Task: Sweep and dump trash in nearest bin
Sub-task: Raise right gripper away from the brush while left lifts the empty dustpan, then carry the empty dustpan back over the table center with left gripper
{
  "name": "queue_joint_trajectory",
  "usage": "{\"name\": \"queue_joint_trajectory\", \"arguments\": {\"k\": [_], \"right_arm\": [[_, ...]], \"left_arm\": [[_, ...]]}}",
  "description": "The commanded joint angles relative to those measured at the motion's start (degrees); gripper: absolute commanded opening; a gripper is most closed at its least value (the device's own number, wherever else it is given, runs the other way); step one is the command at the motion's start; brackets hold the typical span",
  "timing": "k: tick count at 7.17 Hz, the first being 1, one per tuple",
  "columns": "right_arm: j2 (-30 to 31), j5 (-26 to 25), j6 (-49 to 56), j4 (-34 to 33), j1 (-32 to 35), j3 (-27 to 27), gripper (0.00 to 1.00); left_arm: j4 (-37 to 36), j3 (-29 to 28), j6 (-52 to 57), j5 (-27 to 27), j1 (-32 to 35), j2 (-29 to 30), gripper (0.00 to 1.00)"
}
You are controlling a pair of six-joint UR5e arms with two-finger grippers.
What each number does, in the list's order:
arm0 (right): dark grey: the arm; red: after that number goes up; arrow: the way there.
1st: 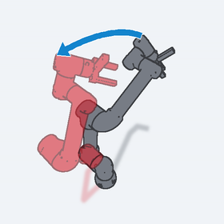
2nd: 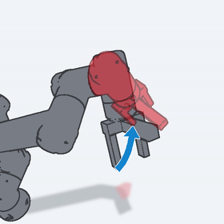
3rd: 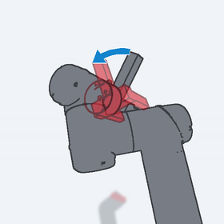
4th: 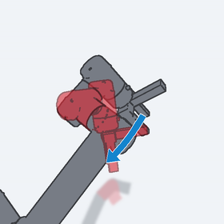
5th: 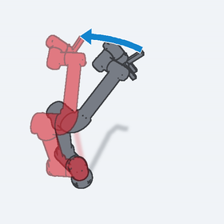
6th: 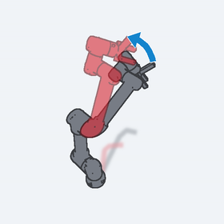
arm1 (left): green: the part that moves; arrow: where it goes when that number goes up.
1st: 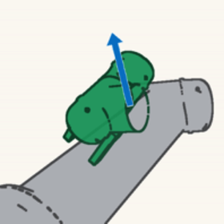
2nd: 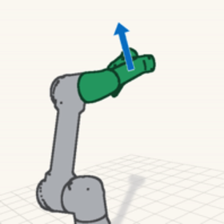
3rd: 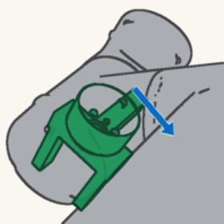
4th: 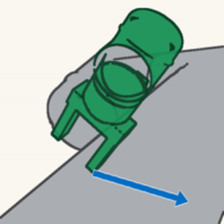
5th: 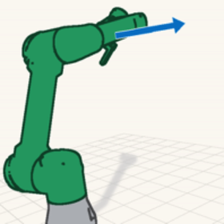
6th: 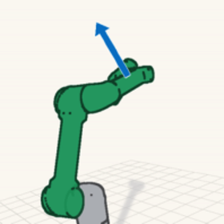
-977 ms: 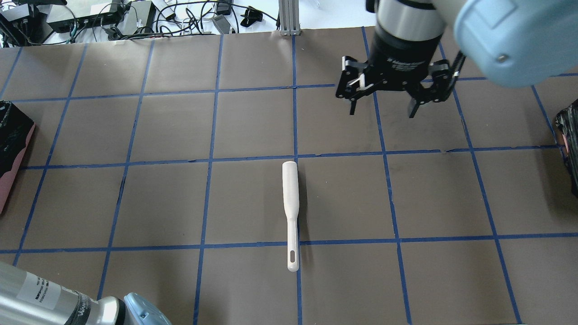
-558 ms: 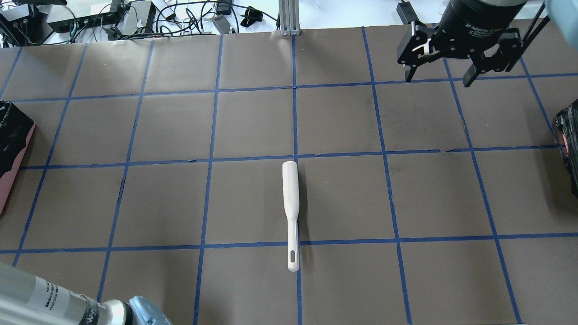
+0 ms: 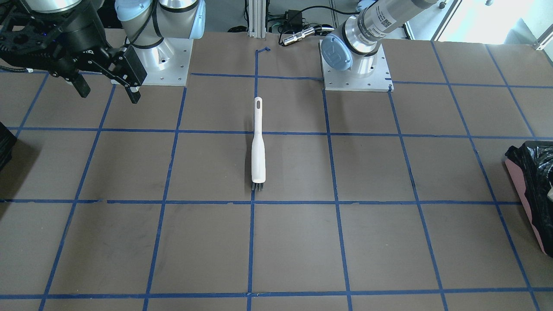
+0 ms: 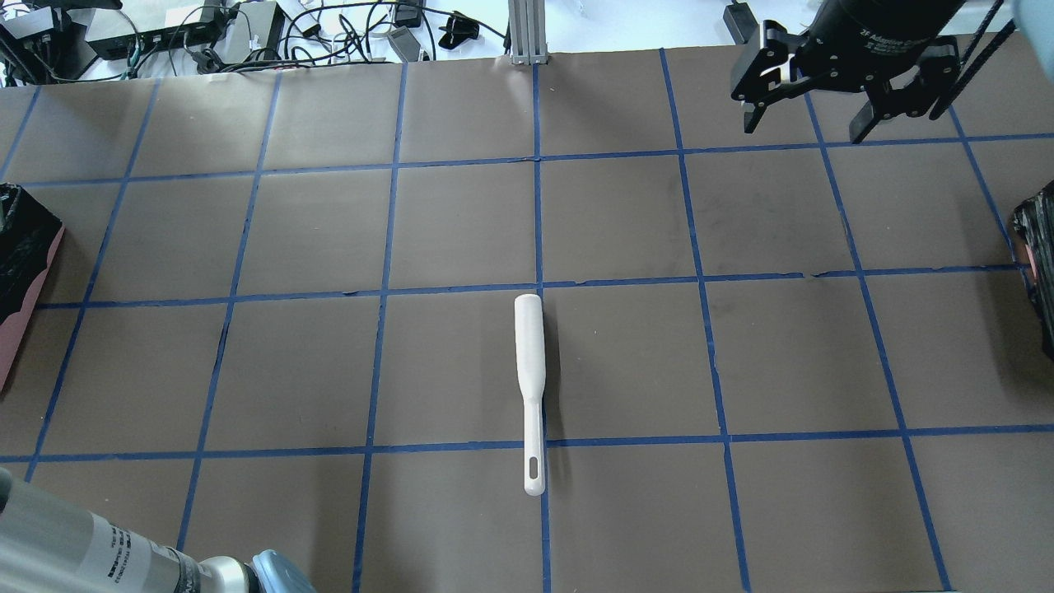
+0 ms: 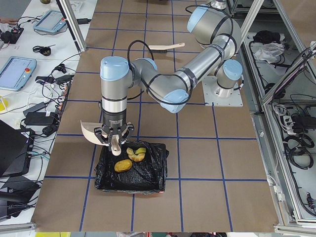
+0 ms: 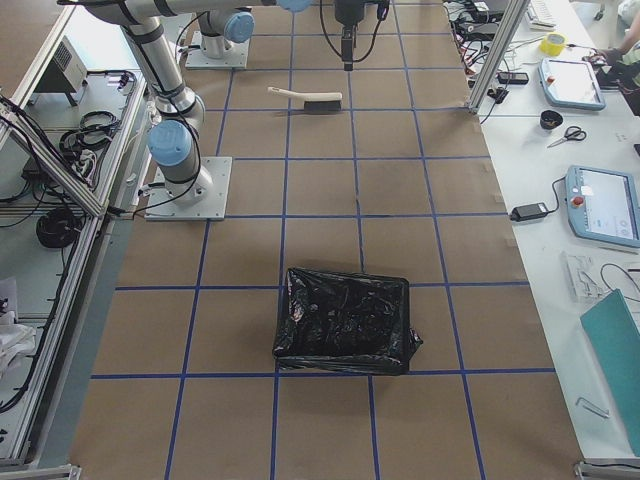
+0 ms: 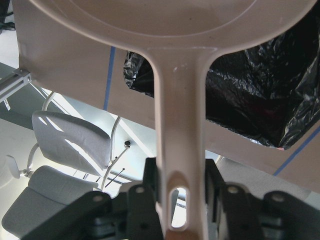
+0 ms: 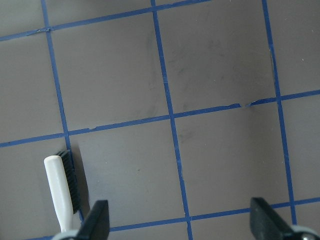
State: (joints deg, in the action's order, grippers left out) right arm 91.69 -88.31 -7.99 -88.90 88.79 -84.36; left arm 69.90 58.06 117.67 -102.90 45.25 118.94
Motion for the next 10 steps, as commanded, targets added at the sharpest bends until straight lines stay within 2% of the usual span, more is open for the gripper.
{"name": "queue_joint_trajectory", "arguments": {"k": [1, 2, 3, 5, 7, 8, 10], "right_arm": [[1.21, -0.02, 0.08, 0.04, 0.07, 0.07, 1.00], [1.22, 0.07, 0.34, 0.13, 0.07, -0.01, 1.00], [1.22, 0.16, 0.34, 0.13, 0.07, -0.01, 1.00], [1.22, 0.25, 0.34, 0.13, 0.07, -0.10, 1.00], [1.30, 0.16, 0.43, 0.04, 0.07, -0.10, 1.00], [1.22, 0.16, 0.43, 0.13, 0.07, -0.10, 1.00], [1.22, 0.16, 0.52, 0.04, 0.07, -0.10, 1.00]], "left_arm": [[8.19, 1.09, -11.70, 3.64, 5.97, -1.51, 0.00], [13.72, 1.61, -21.07, 5.58, 8.34, -2.13, 0.00], [14.82, 3.88, -30.22, 6.30, 11.41, -3.09, 0.00], [14.74, 7.58, -44.83, 6.66, 18.18, -4.24, 0.00], [15.35, 8.47, -53.39, 11.39, 20.66, -4.86, 0.00], [15.36, 9.34, -58.47, 11.40, 21.80, -5.04, 0.00], [15.62, 9.97, -76.69, 11.14, 27.84, -5.39, 0.00]]}}
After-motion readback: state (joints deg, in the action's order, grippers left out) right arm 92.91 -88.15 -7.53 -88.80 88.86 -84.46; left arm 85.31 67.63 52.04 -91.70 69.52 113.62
